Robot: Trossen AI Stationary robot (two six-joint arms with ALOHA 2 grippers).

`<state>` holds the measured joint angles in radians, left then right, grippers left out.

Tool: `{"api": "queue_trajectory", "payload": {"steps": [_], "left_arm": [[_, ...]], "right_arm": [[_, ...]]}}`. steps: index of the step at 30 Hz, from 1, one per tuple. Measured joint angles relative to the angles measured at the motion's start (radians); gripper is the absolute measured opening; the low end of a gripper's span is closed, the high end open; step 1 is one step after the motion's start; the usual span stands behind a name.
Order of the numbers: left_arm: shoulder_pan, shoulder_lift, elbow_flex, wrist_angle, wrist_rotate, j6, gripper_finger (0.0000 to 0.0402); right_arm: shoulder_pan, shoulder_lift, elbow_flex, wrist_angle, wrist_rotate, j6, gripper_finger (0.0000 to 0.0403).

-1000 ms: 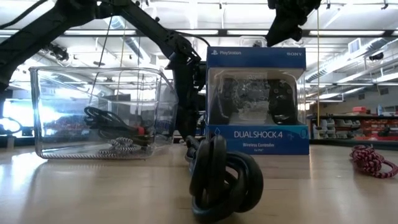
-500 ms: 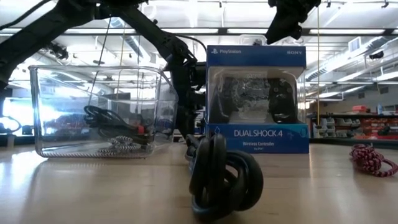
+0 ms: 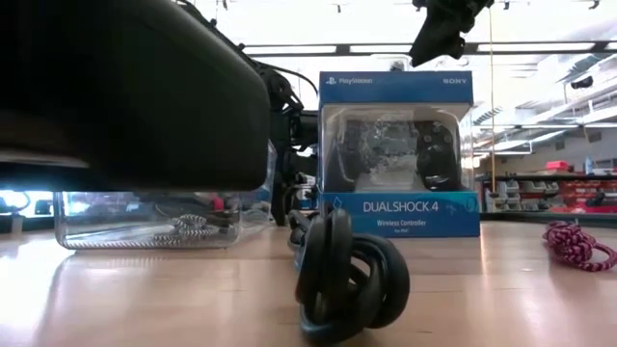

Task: Pick and place USB-C Cables
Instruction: Put the light blue charger cable into the transparent bin

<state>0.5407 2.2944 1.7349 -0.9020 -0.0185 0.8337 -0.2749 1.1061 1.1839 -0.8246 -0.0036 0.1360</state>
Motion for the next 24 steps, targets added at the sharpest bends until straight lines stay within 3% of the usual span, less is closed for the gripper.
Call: {"api": "queue_trajectory", "payload": {"steps": [11, 24], "left_arm": [[-0.021, 0.001, -0.002, -0.002, -0.096, 0.042, 0.0095], [-0.032, 0.001, -0.004, -0.003, -0.136, 0.017, 0.0094]], "right_arm": [[0.000, 0.000, 0.000, 0.000, 0.010, -0.007, 0.0130], [0.000, 0.000, 0.000, -0.001, 0.010, -0.025, 0.0130]]}}
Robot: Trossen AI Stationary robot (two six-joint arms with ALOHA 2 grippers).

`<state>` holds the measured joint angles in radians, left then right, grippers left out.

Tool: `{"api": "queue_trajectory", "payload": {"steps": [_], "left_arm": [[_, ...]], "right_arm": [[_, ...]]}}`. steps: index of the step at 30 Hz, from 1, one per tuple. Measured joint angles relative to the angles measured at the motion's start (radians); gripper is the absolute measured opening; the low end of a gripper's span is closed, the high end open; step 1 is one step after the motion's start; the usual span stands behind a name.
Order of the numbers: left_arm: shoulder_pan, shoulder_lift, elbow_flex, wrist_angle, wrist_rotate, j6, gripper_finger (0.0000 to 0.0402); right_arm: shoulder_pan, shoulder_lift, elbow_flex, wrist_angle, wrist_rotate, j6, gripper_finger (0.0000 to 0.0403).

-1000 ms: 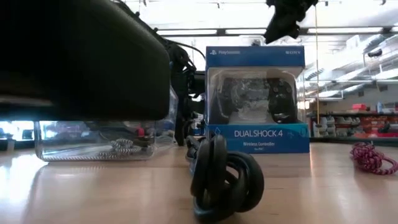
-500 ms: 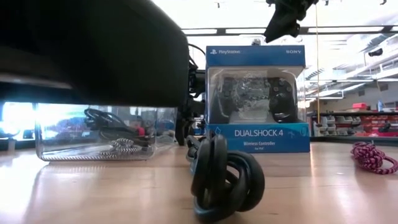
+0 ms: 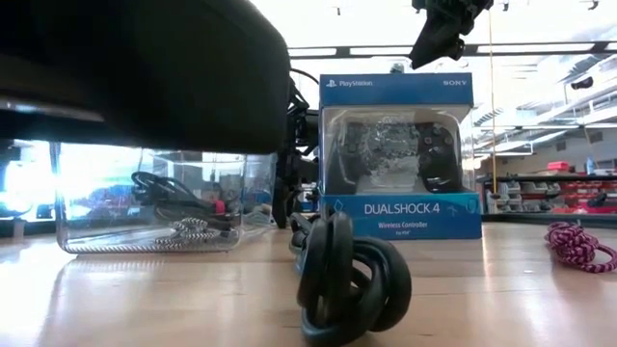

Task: Pick and place USB-C Cables
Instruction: Put the light blue charger cable into the transparent bin

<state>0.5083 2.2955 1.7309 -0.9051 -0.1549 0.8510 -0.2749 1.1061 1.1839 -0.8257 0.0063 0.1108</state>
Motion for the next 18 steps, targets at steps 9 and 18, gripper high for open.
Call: {"api": "queue_trajectory", "payload": {"steps": [9, 18], "left_arm": [[-0.010, 0.001, 0.000, -0.007, -0.030, -0.145, 0.0100], [-0.007, 0.001, 0.000, -0.015, -0.001, -0.291, 0.0114]], "right_arm": [[0.000, 0.000, 0.000, -0.005, 0.000, -0.005, 0.0130], [0.000, 0.000, 0.000, -0.011, 0.000, -0.007, 0.0130]]}}
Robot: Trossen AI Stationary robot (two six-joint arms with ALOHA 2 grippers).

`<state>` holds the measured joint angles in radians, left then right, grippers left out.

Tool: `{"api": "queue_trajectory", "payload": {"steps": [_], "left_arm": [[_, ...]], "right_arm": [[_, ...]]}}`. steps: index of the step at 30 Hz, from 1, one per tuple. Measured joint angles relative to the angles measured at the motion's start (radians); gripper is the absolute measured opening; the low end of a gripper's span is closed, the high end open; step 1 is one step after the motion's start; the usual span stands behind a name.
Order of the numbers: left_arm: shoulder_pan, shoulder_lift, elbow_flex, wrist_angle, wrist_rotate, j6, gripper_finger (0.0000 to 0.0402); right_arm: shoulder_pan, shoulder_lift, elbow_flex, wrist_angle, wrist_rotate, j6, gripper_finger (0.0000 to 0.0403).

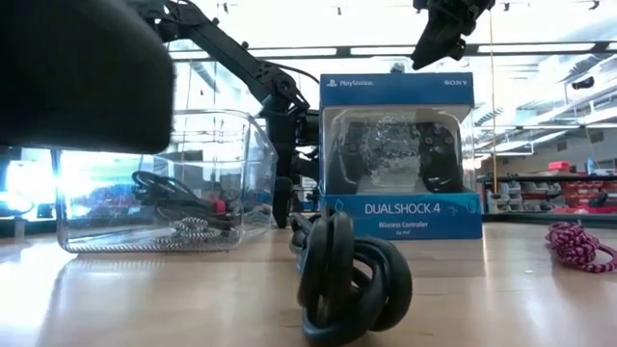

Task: Pick and place USB-C Cables
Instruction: Put the light blue charger cable into the transparent bin

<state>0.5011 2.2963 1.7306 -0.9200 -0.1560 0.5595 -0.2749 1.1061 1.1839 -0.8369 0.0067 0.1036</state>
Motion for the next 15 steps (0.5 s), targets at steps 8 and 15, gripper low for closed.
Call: {"api": "queue_trajectory", "payload": {"steps": [8, 15], "left_arm": [[0.021, -0.011, 0.000, -0.122, 0.010, -0.025, 0.0078], [0.027, -0.073, -0.009, -0.130, 0.061, 0.009, 0.0052]], "right_arm": [[0.000, 0.000, 0.000, -0.015, 0.000, 0.000, 0.0130], [0.000, 0.000, 0.000, -0.011, 0.001, 0.010, 0.0130]]}}
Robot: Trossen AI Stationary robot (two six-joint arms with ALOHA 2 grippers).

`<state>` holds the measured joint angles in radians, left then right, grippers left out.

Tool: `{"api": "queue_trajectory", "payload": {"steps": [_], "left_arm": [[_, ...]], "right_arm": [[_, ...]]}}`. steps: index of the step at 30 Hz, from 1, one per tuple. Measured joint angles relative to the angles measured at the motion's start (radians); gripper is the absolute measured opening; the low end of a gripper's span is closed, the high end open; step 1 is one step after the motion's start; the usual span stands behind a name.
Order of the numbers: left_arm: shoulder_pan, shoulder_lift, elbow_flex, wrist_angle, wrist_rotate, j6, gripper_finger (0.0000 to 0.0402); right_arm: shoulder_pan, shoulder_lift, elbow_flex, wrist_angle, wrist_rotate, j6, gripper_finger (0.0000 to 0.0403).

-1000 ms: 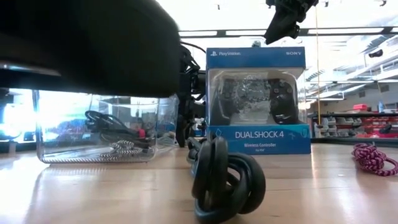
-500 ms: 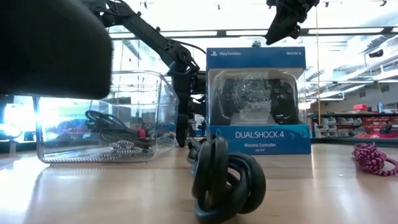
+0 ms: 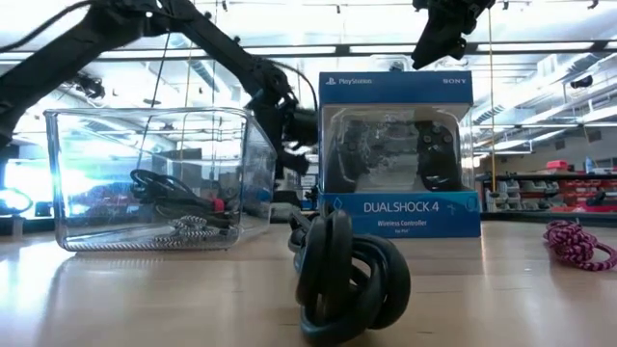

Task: Pick and place USB-C Cables
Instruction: Put the light blue charger cable into the transparent bin

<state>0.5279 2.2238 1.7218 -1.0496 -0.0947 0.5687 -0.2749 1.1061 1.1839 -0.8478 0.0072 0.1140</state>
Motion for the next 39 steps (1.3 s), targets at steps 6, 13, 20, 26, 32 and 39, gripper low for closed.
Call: {"api": "queue_trajectory", "payload": {"steps": [6, 13, 20, 26, 32, 39], "left_arm": [[0.020, -0.029, 0.001, -0.052, -0.013, -0.005, 0.0052], [0.018, -0.091, 0.004, -0.052, 0.009, 0.000, 0.0052], [0.013, -0.244, 0.005, -0.087, 0.013, -0.017, 0.0052], [-0.051, -0.395, 0.003, -0.185, 0.092, -0.097, 0.0052], [-0.188, -0.468, 0.002, -0.264, 0.154, -0.139, 0.0052], [-0.291, -0.529, 0.002, -0.187, 0.524, -0.139, 0.0052]], "right_arm": [[0.000, 0.000, 0.000, -0.006, 0.000, 0.014, 0.0130], [0.000, 0.000, 0.000, -0.008, 0.000, 0.012, 0.0130], [0.000, 0.000, 0.000, -0.008, 0.001, -0.004, 0.0130], [0.000, 0.000, 0.000, -0.008, 0.001, -0.005, 0.0130], [0.000, 0.000, 0.000, -0.008, 0.001, -0.004, 0.0130], [0.012, 0.000, 0.000, -0.010, 0.001, 0.014, 0.0130]]}}
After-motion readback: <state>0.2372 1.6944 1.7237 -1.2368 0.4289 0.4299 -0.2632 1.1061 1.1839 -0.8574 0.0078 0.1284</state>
